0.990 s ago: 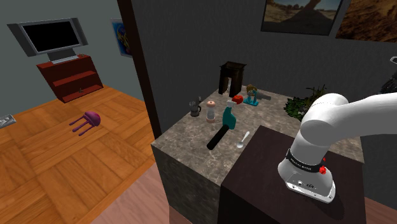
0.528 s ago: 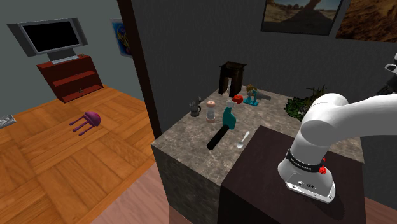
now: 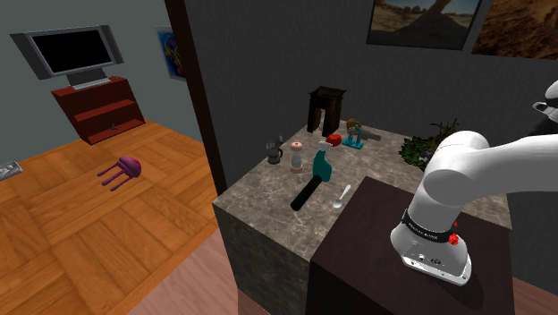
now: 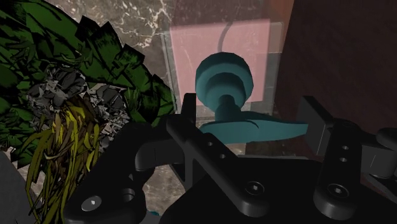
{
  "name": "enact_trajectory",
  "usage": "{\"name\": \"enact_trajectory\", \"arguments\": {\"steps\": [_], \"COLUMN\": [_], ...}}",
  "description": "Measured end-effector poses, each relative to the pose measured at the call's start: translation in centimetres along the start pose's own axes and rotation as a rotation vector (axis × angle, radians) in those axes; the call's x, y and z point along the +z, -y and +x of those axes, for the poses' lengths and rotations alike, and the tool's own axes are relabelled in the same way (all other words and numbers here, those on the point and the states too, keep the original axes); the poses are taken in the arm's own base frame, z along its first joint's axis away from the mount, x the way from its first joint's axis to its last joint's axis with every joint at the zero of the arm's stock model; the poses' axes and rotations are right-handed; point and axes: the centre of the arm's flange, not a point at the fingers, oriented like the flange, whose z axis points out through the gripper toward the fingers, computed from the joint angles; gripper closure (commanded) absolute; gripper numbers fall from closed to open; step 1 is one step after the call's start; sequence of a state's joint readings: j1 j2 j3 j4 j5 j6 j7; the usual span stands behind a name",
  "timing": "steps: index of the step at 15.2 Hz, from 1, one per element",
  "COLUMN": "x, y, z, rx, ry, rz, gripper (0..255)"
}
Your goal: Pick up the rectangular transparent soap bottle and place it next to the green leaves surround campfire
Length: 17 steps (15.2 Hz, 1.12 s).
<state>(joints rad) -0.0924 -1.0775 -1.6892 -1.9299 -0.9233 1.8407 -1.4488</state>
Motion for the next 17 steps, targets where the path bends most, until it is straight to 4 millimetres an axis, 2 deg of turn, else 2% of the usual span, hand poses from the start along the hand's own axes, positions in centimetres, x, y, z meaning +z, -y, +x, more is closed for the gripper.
{"name": "enact_trajectory", "arguments": {"steps": [17], "x": [8.5], "y": [-0.2], "z": [-2.0], "rx": [0.0], "ry": [0.0], "rz": [0.0], "gripper": [255]}}
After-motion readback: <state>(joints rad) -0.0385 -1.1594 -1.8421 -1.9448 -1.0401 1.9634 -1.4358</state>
